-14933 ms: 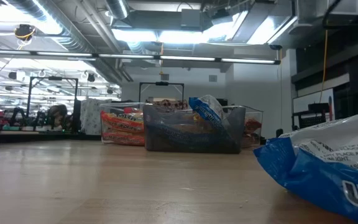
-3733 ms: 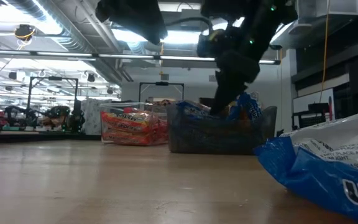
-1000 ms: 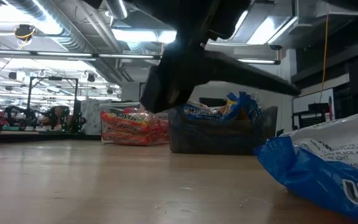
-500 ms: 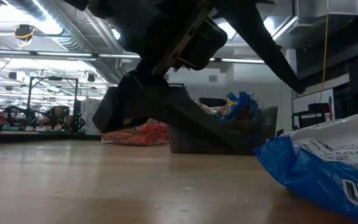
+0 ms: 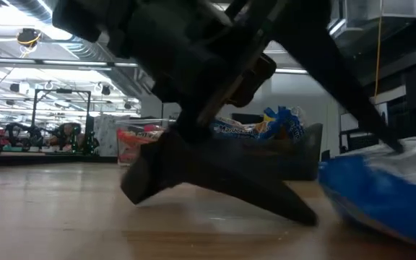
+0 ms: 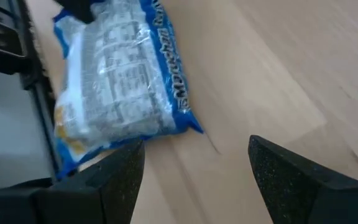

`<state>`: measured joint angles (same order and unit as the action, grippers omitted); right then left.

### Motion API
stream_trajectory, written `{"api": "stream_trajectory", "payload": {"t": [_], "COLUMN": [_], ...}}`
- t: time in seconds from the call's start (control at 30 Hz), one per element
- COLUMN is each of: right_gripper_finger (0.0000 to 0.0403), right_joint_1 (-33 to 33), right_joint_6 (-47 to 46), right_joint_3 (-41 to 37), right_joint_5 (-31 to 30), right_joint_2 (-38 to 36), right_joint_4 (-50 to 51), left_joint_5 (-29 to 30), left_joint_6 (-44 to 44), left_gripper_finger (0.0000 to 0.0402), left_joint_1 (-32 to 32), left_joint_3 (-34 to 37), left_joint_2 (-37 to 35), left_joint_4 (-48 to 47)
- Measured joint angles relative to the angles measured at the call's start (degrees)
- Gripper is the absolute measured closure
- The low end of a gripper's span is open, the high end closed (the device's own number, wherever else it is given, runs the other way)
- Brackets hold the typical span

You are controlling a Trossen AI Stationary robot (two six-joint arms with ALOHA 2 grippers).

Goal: Sort Maruchan noodles
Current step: Put the blue noodle pack into the black transparent bin

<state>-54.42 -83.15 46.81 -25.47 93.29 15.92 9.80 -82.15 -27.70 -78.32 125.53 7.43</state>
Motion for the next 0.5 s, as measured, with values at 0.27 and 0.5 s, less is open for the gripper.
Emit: {"api": "stream_trajectory", "payload": {"t": [0.27,0.5], "right_gripper_finger": [0.0130,0.0130], "right_joint_1": [2.2,6.1], "right_joint_6": [4.4,8.4], "right_joint_3": [0.0,0.1], "right_joint_5": [0.0,2.7], "right_joint_2": [6.8,10.2], "right_joint_4": [-11.4,-19.6], "left_joint_5": [1.9,0.3], "left_joint_6": [1.5,0.2], "left_gripper_finger": [0.0160,0.0160], "left_joint_1": [0.4,0.7], "left_joint_3": [0.1,0.1], "left_joint_2": [0.8,1.5], "left_joint_4": [4.1,8.4]}}
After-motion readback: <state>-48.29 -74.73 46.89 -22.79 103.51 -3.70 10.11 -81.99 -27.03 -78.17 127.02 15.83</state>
